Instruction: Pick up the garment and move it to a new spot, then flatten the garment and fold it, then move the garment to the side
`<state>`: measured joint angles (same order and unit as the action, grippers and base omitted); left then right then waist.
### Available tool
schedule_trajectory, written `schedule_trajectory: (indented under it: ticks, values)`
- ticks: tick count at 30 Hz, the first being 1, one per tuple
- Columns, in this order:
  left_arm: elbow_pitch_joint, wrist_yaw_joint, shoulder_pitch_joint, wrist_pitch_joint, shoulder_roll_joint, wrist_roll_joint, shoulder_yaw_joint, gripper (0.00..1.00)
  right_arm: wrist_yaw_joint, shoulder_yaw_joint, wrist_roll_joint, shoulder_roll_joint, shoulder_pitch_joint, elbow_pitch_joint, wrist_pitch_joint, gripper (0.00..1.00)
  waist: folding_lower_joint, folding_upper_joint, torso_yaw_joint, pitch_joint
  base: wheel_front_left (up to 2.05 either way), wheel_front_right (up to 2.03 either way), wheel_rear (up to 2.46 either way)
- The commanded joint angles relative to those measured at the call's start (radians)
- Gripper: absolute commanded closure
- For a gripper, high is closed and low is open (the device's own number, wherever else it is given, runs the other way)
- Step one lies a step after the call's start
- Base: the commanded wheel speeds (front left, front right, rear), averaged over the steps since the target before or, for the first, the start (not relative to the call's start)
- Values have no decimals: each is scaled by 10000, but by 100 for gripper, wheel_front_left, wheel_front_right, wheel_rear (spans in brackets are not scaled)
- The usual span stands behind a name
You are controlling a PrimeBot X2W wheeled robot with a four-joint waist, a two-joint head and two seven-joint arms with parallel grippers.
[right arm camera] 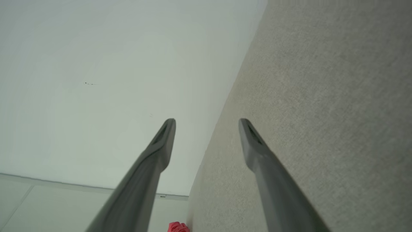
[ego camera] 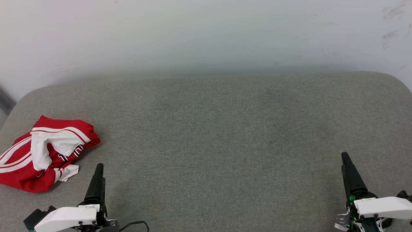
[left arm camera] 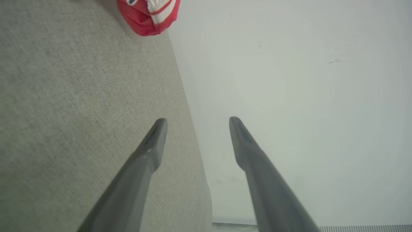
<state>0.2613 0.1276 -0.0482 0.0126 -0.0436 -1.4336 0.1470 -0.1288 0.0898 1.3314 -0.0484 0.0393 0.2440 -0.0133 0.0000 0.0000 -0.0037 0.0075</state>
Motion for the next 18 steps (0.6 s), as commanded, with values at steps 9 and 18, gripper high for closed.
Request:
schedule_trajectory:
  ticks: [9,18]
  values:
    - [-397,-123,-225,-418,-44,1343,777,0,-12,-123,-2542,-21,100,-942,415,0,0,0,4,20,0,0,0]
    - [-1626,-503,-120,-744,-49,3245,933,0,-13,-589,-5428,-23,197,-1769,744,0,0,0,14,68,0,0,0]
